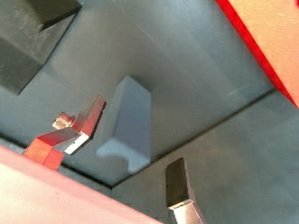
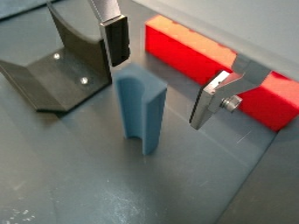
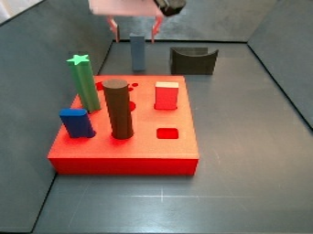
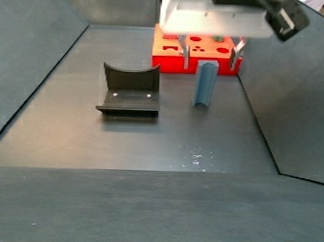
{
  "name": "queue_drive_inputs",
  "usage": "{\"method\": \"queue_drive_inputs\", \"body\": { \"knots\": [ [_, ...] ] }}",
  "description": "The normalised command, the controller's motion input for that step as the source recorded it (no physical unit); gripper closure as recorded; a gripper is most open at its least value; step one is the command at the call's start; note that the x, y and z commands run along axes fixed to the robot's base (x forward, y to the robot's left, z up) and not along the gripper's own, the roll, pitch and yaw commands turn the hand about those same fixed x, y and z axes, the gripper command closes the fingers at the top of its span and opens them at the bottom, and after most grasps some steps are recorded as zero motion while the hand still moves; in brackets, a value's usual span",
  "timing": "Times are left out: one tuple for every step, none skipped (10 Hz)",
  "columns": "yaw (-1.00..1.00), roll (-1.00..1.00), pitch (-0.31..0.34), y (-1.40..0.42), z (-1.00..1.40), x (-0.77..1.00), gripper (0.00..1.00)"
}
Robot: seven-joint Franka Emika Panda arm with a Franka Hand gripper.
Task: Pick up the arch object. Move up. Place the arch object on the fixture. Regrasp the arch object. Rotate the arch object. Move to above the board. Insert the arch object.
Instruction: Rotate the arch object, then move to above the board.
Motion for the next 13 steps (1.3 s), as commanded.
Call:
{"method": "queue_drive_inputs", "body": {
  "knots": [
    [0.03,-0.09,-0.039,-0.01,-0.51,0.03,0.0],
    [0.02,-0.1,-0.037,-0.01,-0.42,0.03,0.0],
    [0.03,-0.11,-0.038,0.0,-0.2,0.04,0.0],
    [0.03,-0.12,-0.035,0.0,0.0,0.0,1.0],
    [0.02,0.08,-0.065,0.03,1.0,-0.09,1.0],
    [0.02,0.08,-0.063,0.03,1.0,-0.09,1.0],
    [0.01,0.09,-0.027,0.03,1.0,-0.09,1.0],
    [0.0,0.1,-0.002,0.03,1.0,-0.09,1.0],
    [0.0,0.11,0.038,0.03,1.0,-0.08,1.0],
    [0.0,0.12,0.051,0.03,1.0,-0.08,1.0],
    [0.0,0.13,0.043,0.02,1.0,-0.08,1.0],
    [0.01,0.13,0.036,0.02,1.0,-0.08,1.0],
    [0.01,0.14,0.034,0.02,1.0,-0.08,1.0]
  ]
}}
